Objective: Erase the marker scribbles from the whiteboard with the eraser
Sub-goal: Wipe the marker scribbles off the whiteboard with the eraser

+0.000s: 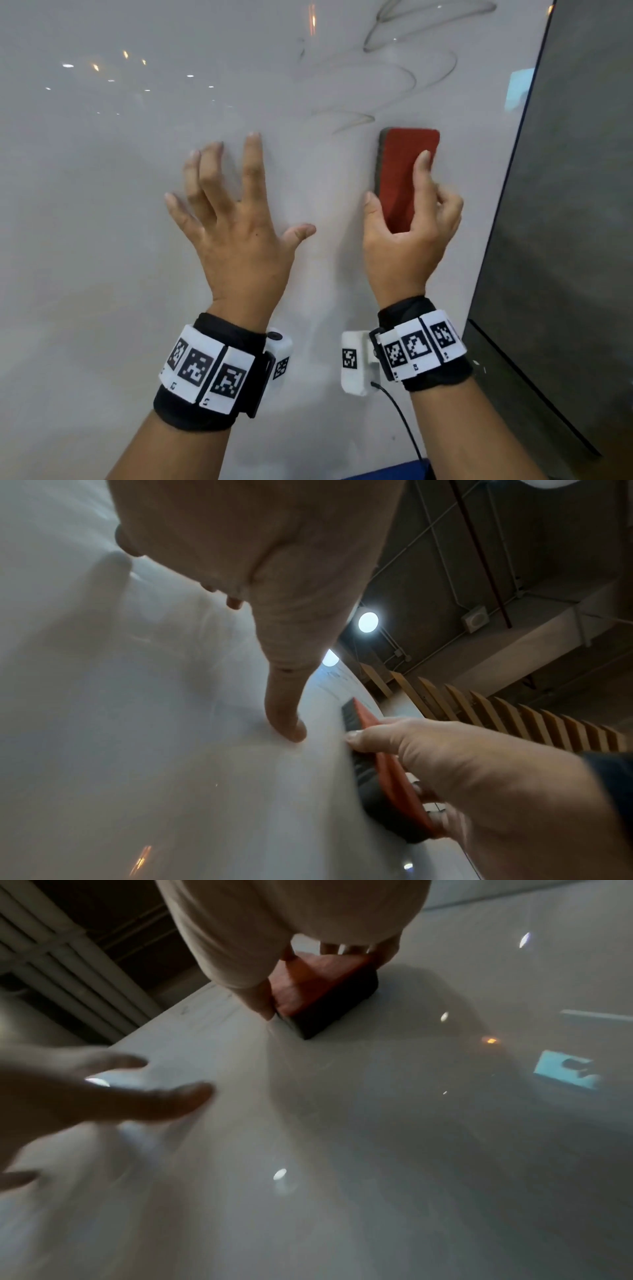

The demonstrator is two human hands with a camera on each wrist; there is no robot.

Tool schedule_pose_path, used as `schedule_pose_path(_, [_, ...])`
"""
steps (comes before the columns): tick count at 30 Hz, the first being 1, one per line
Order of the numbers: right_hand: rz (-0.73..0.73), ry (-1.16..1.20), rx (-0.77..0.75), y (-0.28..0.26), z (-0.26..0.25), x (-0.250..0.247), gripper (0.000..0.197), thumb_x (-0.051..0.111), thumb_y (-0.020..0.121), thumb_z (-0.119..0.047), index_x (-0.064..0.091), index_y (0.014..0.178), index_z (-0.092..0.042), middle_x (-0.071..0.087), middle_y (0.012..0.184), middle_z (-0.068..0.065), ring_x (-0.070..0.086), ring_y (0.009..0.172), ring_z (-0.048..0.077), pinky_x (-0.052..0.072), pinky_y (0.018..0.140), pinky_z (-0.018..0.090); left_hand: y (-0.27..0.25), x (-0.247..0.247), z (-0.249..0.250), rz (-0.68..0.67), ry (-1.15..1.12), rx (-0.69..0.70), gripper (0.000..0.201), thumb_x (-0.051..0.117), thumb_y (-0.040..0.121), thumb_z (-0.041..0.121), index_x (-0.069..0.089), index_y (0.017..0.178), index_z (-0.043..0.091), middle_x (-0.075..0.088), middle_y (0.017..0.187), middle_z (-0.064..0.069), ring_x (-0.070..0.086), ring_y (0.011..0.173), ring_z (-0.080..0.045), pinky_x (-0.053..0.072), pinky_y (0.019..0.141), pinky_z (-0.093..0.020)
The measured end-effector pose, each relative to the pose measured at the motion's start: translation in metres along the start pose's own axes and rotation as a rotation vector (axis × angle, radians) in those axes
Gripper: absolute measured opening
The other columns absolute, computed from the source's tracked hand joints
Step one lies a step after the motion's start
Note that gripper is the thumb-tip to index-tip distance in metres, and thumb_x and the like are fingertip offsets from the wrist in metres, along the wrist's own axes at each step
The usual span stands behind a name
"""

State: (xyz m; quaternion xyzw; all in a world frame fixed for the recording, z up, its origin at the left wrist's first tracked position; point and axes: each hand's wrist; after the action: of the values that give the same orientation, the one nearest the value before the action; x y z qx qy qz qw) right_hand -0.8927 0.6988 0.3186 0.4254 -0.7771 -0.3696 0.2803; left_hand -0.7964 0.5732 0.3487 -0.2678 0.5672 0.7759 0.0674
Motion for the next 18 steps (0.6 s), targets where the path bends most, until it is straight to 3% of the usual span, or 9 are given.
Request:
schedule_pose_path(3, [-0.149, -0.033, -0.207, -0.024, -0.015, 0.009, 0.063, 0.076, 0.081, -0.032, 0.056, 0.139, -0.019, 0.052, 0.109, 0.014, 0.048, 0.093, 0.028, 0.049, 0.086, 0.045, 0.007, -0.004, -0.001, -0.085, 0.043, 0.033, 0.126, 0.070, 0.065, 0.075, -0.001, 0.158, 0.028, -0.005, 0.164, -0.016, -0.007, 0.151, -0.036, 0.007, 0.111, -0.071])
schedule_pose_path(5, [-0.184, -0.053, -0.286, -0.021, -0.013, 0.008, 0.059, 0.076, 0.081, -0.033, 0.059, 0.136, -0.022, 0.054, 0.108, 0.014, 0.049, 0.090, 0.029, 0.049, 0.084, 0.046, 0.007, -0.003, -0.004, -0.100, 0.061, 0.054, 0.125, 0.064, 0.066, 0.078, -0.005, 0.158, 0.028, -0.011, 0.164, -0.016, -0.011, 0.151, -0.036, 0.004, 0.112, -0.071])
schedule_pose_path(7, [-0.099, -0.084, -0.268, -0.005, -0.004, 0.006, 0.056, 0.076, 0.081, -0.033, 0.061, 0.134, -0.021, 0.055, 0.106, 0.016, 0.050, 0.089, 0.031, 0.048, 0.088, 0.043, 0.007, -0.002, -0.006, -0.103, 0.079, 0.058, 0.126, 0.063, 0.065, 0.079, -0.006, 0.158, 0.028, -0.010, 0.164, -0.016, -0.010, 0.151, -0.036, 0.005, 0.112, -0.072])
schedule_pose_path(9, [0.008, -0.078, -0.156, 0.010, 0.002, 0.006, 0.056, 0.076, 0.081, -0.032, 0.062, 0.134, -0.018, 0.055, 0.105, 0.016, 0.050, 0.088, 0.032, 0.043, 0.095, 0.033, 0.006, -0.001, -0.006, -0.109, 0.086, 0.059, 0.127, 0.063, 0.065, 0.079, -0.006, 0.158, 0.028, -0.010, 0.164, -0.016, -0.010, 0.151, -0.036, 0.005, 0.112, -0.072])
schedule_pose_path(11, [0.035, -0.045, -0.082, 0.011, -0.007, 0.011, 0.057, 0.075, 0.081, -0.031, 0.061, 0.134, -0.017, 0.054, 0.106, 0.015, 0.049, 0.089, 0.032, 0.041, 0.096, 0.030, 0.006, -0.001, -0.007, -0.112, 0.091, 0.064, 0.126, 0.061, 0.066, 0.080, -0.007, 0.158, 0.027, -0.011, 0.164, -0.016, -0.011, 0.150, -0.037, 0.005, 0.112, -0.072])
schedule_pose_path(14, [-0.085, -0.048, -0.203, -0.009, -0.027, 0.016, 0.057, 0.075, 0.080, -0.030, 0.060, 0.134, -0.022, 0.055, 0.110, 0.014, 0.049, 0.092, 0.031, 0.047, 0.090, 0.044, 0.005, -0.001, -0.006, -0.097, 0.096, 0.070, 0.122, 0.059, 0.068, 0.081, -0.004, 0.158, 0.027, -0.008, 0.164, -0.016, -0.008, 0.151, -0.036, 0.007, 0.113, -0.072])
schedule_pose_path(18, [-0.204, -0.076, -0.351, -0.003, -0.025, 0.008, 0.056, 0.075, 0.078, -0.029, 0.062, 0.133, -0.026, 0.057, 0.112, 0.011, 0.050, 0.095, 0.030, 0.045, 0.085, 0.047, 0.008, -0.009, -0.008, -0.041, 0.081, 0.064, 0.112, 0.075, 0.067, 0.066, 0.018, 0.156, 0.029, 0.013, 0.162, -0.014, 0.009, 0.149, -0.034, 0.019, 0.110, -0.070])
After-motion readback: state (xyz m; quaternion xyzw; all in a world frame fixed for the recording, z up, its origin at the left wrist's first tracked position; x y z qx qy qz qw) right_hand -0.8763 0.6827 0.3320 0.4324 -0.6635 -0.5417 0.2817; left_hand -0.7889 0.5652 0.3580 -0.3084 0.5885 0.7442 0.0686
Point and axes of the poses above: each hand's wrist, its own y-axis towards the middle knuckle, its own x-axis out of the palm, z = x × y
